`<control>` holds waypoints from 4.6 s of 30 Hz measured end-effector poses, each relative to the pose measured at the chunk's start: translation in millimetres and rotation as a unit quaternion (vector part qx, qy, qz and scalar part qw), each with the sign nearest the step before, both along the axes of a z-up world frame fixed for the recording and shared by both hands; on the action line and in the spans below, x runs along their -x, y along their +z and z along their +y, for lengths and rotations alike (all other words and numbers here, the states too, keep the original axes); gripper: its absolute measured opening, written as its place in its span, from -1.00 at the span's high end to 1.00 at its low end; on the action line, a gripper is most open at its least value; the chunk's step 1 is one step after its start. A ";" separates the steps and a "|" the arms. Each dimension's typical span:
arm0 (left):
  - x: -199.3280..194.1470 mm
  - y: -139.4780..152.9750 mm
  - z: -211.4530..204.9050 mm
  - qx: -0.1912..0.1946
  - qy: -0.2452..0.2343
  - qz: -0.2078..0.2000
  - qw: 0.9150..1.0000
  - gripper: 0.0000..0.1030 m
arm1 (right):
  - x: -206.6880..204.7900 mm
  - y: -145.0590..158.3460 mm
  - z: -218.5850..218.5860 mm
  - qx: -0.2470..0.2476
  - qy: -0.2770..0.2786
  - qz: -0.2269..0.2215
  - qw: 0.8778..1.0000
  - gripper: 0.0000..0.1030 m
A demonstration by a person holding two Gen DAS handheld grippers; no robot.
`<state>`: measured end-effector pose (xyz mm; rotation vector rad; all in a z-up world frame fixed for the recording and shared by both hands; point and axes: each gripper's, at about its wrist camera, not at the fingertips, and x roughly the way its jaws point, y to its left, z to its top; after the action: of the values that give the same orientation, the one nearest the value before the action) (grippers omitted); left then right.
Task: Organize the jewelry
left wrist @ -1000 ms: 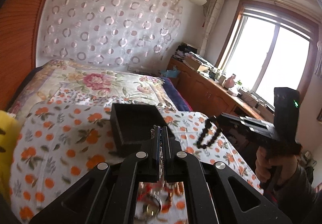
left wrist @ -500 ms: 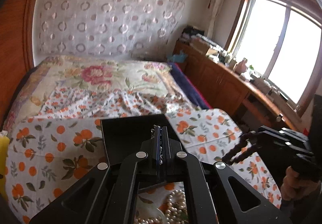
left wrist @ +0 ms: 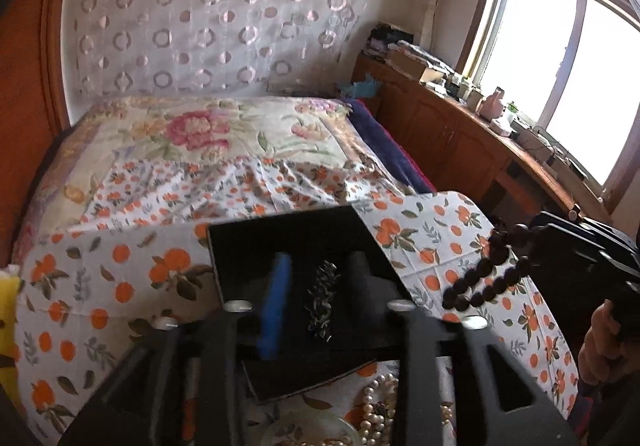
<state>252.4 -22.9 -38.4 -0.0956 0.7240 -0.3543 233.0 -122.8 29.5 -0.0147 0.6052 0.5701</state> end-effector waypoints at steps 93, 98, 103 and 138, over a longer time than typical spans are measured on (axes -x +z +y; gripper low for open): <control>83.2 -72.9 -12.7 -0.097 -0.001 0.074 0.993 -0.73 | 105.6 -97.7 5.2 0.066 -0.084 0.030 0.994 -0.20; 84.2 -76.4 -17.9 -0.113 -0.010 0.074 0.991 -0.46 | 106.0 -100.2 13.2 0.090 -0.085 0.028 0.992 -0.20; 89.2 -74.1 -11.6 -0.099 -0.014 0.069 0.993 -0.34 | 102.6 -102.9 12.6 0.091 -0.088 0.034 0.991 -0.20; 179.6 -24.7 41.0 -0.027 0.039 -0.023 0.999 -0.34 | 60.5 -114.1 93.2 0.172 0.034 0.050 0.983 0.70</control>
<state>72.8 18.0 -63.1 -0.0635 0.6814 -0.2619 172.5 -29.6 -84.7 -0.3361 0.7974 0.5277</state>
